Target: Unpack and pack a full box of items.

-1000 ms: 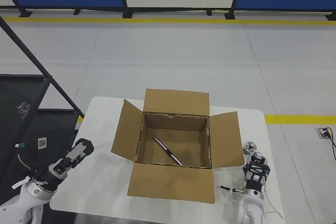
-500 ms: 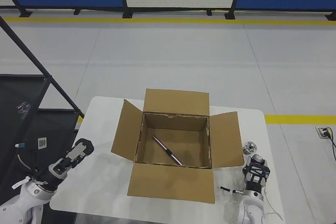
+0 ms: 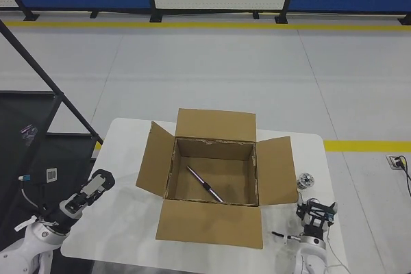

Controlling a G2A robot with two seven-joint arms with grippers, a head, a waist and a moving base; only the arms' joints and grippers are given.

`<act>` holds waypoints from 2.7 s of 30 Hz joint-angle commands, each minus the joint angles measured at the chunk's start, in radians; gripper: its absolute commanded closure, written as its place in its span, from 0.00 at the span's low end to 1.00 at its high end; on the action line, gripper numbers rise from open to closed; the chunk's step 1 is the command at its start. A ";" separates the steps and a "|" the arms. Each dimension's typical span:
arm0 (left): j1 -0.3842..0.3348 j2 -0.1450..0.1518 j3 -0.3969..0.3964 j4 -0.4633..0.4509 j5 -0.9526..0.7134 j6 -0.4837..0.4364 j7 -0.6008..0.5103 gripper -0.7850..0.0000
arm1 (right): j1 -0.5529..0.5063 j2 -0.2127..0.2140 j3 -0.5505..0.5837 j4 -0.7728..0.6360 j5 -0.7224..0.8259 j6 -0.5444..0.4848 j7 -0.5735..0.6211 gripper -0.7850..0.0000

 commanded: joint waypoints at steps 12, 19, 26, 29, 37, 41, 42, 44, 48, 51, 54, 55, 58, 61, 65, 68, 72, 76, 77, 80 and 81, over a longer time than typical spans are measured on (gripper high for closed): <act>0.000 0.000 0.000 0.000 0.000 0.000 0.000 0.00 | -0.250 0.010 0.048 -0.471 0.087 -0.157 0.013 0.00; 0.000 0.000 0.000 0.000 0.000 0.000 0.000 0.00 | -0.266 0.010 0.049 -0.488 0.092 -0.163 0.006 0.00; 0.000 0.000 0.000 0.000 0.000 0.000 0.000 0.00 | -0.266 0.010 0.049 -0.488 0.092 -0.163 0.006 0.00; 0.000 0.000 0.000 0.000 0.000 0.000 0.000 0.00 | -0.272 0.010 0.051 -0.446 0.172 -0.261 -0.050 0.00; 0.025 0.003 0.008 -0.036 0.024 0.001 0.025 0.00 | -0.255 0.027 0.028 -0.615 0.016 -0.431 -0.006 0.00; 0.055 0.004 -0.006 -0.033 0.016 -0.017 0.034 0.00 | -0.156 0.038 -0.040 -0.694 -0.102 -0.554 0.232 0.00; 0.064 0.005 -0.012 -0.033 0.012 -0.022 0.037 0.00 | -0.121 0.038 -0.059 -0.702 -0.120 -0.570 0.287 0.00; 0.083 0.005 -0.025 -0.033 0.000 -0.033 0.046 0.00 | -0.042 0.041 -0.110 -0.703 -0.207 -0.616 0.433 0.00; 0.118 0.005 -0.043 -0.035 -0.017 -0.050 0.063 0.00 | 0.130 0.037 -0.207 -0.647 -0.232 -0.685 0.674 0.00; 0.138 0.005 -0.047 -0.037 -0.025 -0.062 0.073 0.00 | 0.252 0.027 -0.273 -0.573 -0.189 -0.710 0.819 0.00; 0.151 0.005 -0.049 -0.038 -0.035 -0.069 0.084 0.00 | 0.361 0.014 -0.347 -0.459 -0.162 -0.702 0.923 0.00; 0.155 0.005 -0.047 -0.039 -0.036 -0.072 0.086 0.00 | 0.391 0.008 -0.370 -0.412 -0.162 -0.676 0.937 0.00; 0.159 0.005 -0.042 -0.041 -0.038 -0.077 0.084 0.00 | 0.451 -0.006 -0.431 -0.302 -0.169 -0.622 0.939 0.00; 0.159 0.005 -0.042 -0.041 -0.038 -0.077 0.084 0.00 | 0.451 -0.006 -0.431 -0.302 -0.169 -0.622 0.939 0.00; 0.159 0.005 -0.042 -0.041 -0.038 -0.077 0.084 0.00 | 0.451 -0.006 -0.431 -0.302 -0.169 -0.622 0.939 0.00; 0.159 0.005 -0.042 -0.041 -0.038 -0.077 0.084 0.00 | 0.451 -0.006 -0.431 -0.302 -0.169 -0.622 0.939 0.00; 0.159 0.005 -0.042 -0.041 -0.038 -0.077 0.084 0.00 | 0.451 -0.006 -0.431 -0.302 -0.169 -0.622 0.939 0.00; 0.159 0.005 -0.042 -0.041 -0.038 -0.077 0.084 0.00 | 0.504 -0.020 -0.495 -0.220 -0.124 -0.656 0.951 0.00; 0.159 0.005 -0.042 -0.041 -0.038 -0.077 0.084 0.00 | 0.540 -0.028 -0.511 -0.175 -0.097 -0.658 0.977 0.00; 0.159 0.005 -0.042 -0.041 -0.038 -0.077 0.084 0.00 | 0.670 -0.058 -0.568 -0.004 0.016 -0.664 1.092 0.00; 0.159 0.005 -0.041 -0.041 -0.038 -0.074 0.089 0.00 | 0.712 -0.070 -0.588 0.054 0.051 -0.665 1.126 0.00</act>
